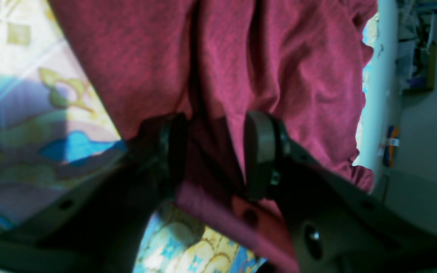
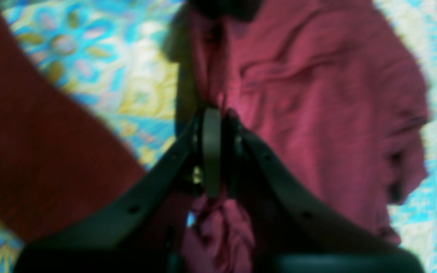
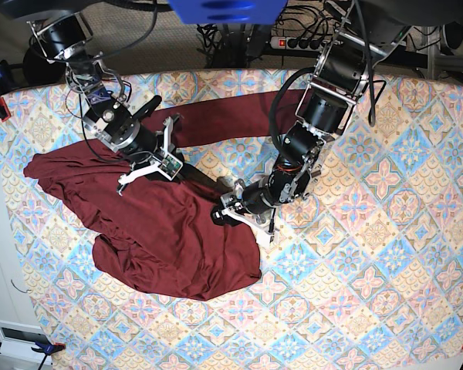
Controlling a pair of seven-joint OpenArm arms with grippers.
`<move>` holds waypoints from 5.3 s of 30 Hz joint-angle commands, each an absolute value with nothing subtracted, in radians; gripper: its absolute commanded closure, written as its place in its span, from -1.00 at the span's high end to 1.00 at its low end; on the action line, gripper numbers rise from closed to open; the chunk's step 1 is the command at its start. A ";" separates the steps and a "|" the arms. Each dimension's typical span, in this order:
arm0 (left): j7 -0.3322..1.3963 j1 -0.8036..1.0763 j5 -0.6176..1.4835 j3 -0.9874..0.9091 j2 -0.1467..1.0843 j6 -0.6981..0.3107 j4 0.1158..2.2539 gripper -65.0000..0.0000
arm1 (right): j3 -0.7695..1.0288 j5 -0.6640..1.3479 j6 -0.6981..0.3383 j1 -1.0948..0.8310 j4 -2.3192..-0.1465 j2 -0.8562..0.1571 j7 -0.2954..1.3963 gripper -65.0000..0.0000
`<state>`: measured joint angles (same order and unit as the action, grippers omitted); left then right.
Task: Layout the t-shirt on the table in an organized manner, then fold the t-shirt properly
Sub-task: 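Grasp the shirt body with both grippers and spread it apart, then grasp the shirt hem with the left gripper and pull it outward, then grasp the shirt edge with the left gripper and drag it flat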
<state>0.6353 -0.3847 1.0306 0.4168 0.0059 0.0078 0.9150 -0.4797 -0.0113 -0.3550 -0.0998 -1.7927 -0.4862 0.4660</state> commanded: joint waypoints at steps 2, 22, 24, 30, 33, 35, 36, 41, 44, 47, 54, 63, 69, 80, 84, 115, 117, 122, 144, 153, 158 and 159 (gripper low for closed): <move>0.633 -0.410 1.033 0.414 0.016 0.010 0.926 -0.24 | -0.444 -0.005 -0.351 -0.119 -1.810 -0.496 0.447 -0.97; 0.642 -0.392 1.033 0.590 0.107 0.008 1.064 -1.00 | -0.303 -0.005 -0.348 -0.160 -1.821 -0.492 0.447 -0.53; 0.642 -0.374 1.038 0.590 0.148 0.008 1.127 -1.00 | -0.260 -0.005 -0.348 -0.170 -1.821 -0.489 0.447 -0.36; 0.661 -0.234 1.035 0.539 0.248 0.008 1.277 -1.00 | -0.226 -0.005 -0.348 -0.174 -1.813 -0.489 0.447 -0.24; 0.661 -0.153 1.033 0.498 0.292 0.008 1.360 -1.00 | -0.226 -0.005 -0.348 -0.170 -1.802 -0.489 0.447 -0.24; 0.659 -0.114 1.033 0.483 0.317 0.008 1.399 -1.00 | -0.226 -0.005 -0.348 -0.168 -1.770 -0.489 0.447 -0.24; 0.661 -0.104 1.032 0.483 0.325 0.008 1.408 -1.00 | -0.226 -0.005 -0.348 -0.166 -1.751 -0.489 0.447 -0.24; 0.662 -0.045 1.032 0.483 0.375 0.008 1.500 -1.00 | -0.226 -0.005 -0.348 -0.166 -1.681 -0.489 0.447 -0.24; 0.662 0.016 1.007 0.483 0.441 0.010 1.620 -1.00 | -0.226 -0.005 -0.348 -0.166 -1.653 -0.489 0.447 -0.24; 0.662 0.074 0.954 0.481 0.499 0.010 1.712 -1.00 | -0.226 -0.005 -0.348 -0.166 -1.618 -0.489 0.447 -0.24; 0.662 0.186 0.857 0.481 0.642 0.010 1.885 -1.00 | -0.229 -0.005 -0.348 -0.166 -1.547 -0.489 0.440 -0.24; 0.662 0.209 0.915 0.308 0.707 0.010 1.934 -0.80 | -0.229 -0.005 -0.348 -0.166 -1.547 -0.487 0.444 -0.24; 0.662 0.039 1.115 0.259 0.684 0.010 1.701 0.10 | -0.231 -0.005 -0.348 -0.166 -1.547 -0.487 0.446 -0.24; 0.662 -0.380 1.118 0.630 0.552 0.010 1.296 0.02 | -0.232 -0.005 -0.348 -0.166 -1.550 -0.487 0.444 -0.24; 0.664 -0.455 1.118 0.753 0.506 0.007 1.202 0.02 | -0.229 -0.005 -0.348 -0.166 -1.558 -0.487 0.444 -0.24; 0.766 0.010 1.129 0.226 1.015 0.002 1.718 -1.00 | -0.232 -0.005 -0.348 -0.091 -1.504 -0.487 0.447 -0.24; 0.766 0.166 1.125 0.104 1.021 0.004 1.761 -1.00 | -0.232 -0.005 -0.348 -0.091 -1.504 -0.487 0.447 -0.24; 0.782 0.538 1.119 -0.156 1.020 0.004 1.845 -1.00 | -0.234 -0.005 -0.348 -0.093 -1.504 -0.487 0.449 -0.24; 0.935 0.493 1.282 -0.398 0.917 0.004 1.819 -0.13 | -0.236 -0.007 -0.348 -0.094 -1.517 -0.487 0.496 -0.24; 0.943 -0.087 1.165 0.048 0.667 0.004 1.466 -0.13 | -0.236 -0.007 -0.348 -0.096 -1.517 -0.487 0.503 -0.24; 0.941 -0.295 1.006 0.160 0.455 0.004 1.290 -0.13 | -0.236 -0.007 -0.348 -0.096 -1.518 -0.487 0.503 -0.24; 0.941 -0.326 0.972 0.176 0.421 0.004 1.265 -0.13 | -0.236 -0.007 -0.348 -0.096 -1.518 -0.487 0.503 -0.24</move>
